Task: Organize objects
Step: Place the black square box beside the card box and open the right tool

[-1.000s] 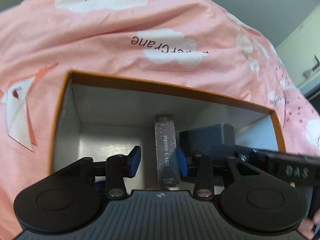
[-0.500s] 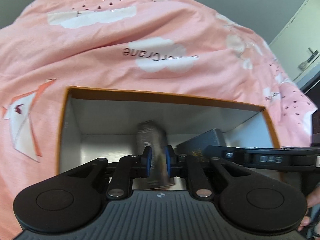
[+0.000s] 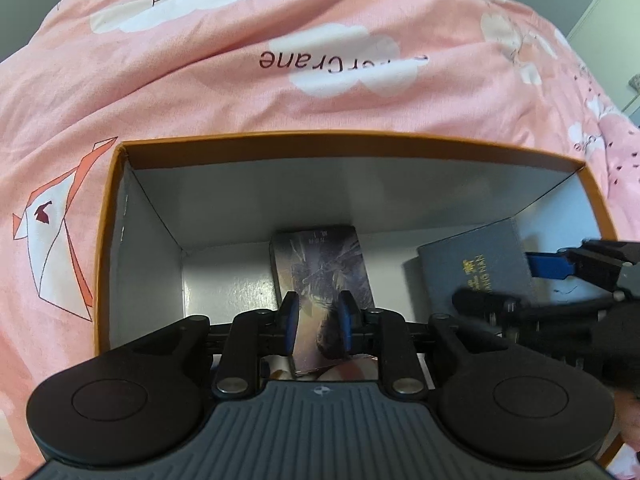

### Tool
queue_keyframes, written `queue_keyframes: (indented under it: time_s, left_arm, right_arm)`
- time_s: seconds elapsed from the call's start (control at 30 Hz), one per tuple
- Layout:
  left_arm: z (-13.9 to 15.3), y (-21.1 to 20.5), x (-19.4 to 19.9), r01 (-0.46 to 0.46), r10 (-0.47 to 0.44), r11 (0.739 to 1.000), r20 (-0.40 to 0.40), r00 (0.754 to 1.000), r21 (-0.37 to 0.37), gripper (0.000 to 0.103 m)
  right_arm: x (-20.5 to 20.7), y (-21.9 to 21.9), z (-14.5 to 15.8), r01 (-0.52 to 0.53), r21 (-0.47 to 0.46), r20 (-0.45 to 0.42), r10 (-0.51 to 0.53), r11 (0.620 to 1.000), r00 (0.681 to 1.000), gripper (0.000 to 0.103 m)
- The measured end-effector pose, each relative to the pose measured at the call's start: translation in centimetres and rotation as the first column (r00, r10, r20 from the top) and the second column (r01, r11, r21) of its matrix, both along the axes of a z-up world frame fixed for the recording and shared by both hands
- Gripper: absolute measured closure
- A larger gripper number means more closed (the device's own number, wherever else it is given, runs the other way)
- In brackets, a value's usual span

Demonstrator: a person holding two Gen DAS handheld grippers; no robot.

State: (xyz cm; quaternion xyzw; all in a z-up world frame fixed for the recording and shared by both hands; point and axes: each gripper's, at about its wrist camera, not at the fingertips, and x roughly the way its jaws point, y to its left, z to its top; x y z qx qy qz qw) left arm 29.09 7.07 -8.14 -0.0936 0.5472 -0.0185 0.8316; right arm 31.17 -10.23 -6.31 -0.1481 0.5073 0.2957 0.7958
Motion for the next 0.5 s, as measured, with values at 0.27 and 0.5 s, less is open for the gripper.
queue_keyframes:
  time_s: [0.27, 0.5]
  left_arm:
    - [-0.4, -0.5, 0.7, 0.028, -0.025, 0.999, -0.049, 0.998, 0.046, 0.053]
    - [-0.5, -0.1, 0.8, 0.028, -0.028, 1.0, -0.018, 0.999, 0.011, 0.061]
  right_arm:
    - [-1.5, 0.7, -0.4, -0.317, -0.164, 0.022, 0.325, 0.934, 0.946, 0.022]
    - [-3.3, 1.2, -1.4, -0.437, -0.337, 0.024, 0.471, 0.834, 0.882, 0.02]
